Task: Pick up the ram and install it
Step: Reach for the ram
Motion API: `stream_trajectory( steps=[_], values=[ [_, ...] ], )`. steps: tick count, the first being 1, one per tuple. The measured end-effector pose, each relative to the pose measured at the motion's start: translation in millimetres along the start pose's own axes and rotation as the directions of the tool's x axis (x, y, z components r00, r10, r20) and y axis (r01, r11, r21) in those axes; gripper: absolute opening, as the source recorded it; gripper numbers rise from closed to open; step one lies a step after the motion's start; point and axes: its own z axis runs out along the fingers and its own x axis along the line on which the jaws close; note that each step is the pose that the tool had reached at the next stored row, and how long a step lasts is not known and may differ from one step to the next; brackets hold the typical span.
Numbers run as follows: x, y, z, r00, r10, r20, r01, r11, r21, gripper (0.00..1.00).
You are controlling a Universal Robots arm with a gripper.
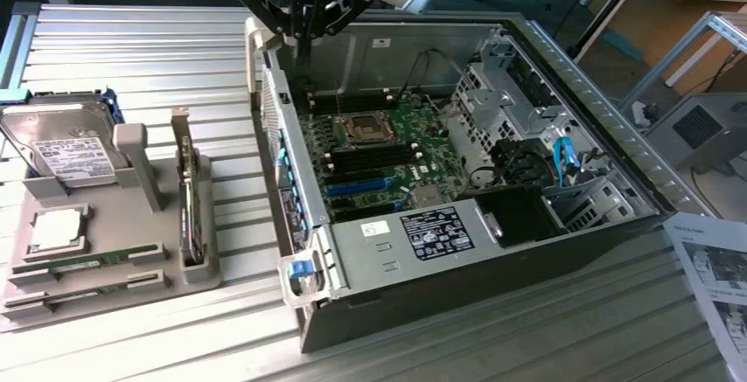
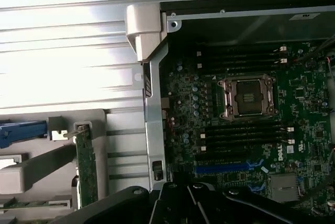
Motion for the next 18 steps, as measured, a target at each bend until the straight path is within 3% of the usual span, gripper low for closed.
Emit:
stream_trajectory(
  steps=[18],
  values=[
    [39.4, -3.1, -1.1, 1.0, 0.0, 0.0, 0.0, 1.0, 0.0, 0.11]
  ],
)
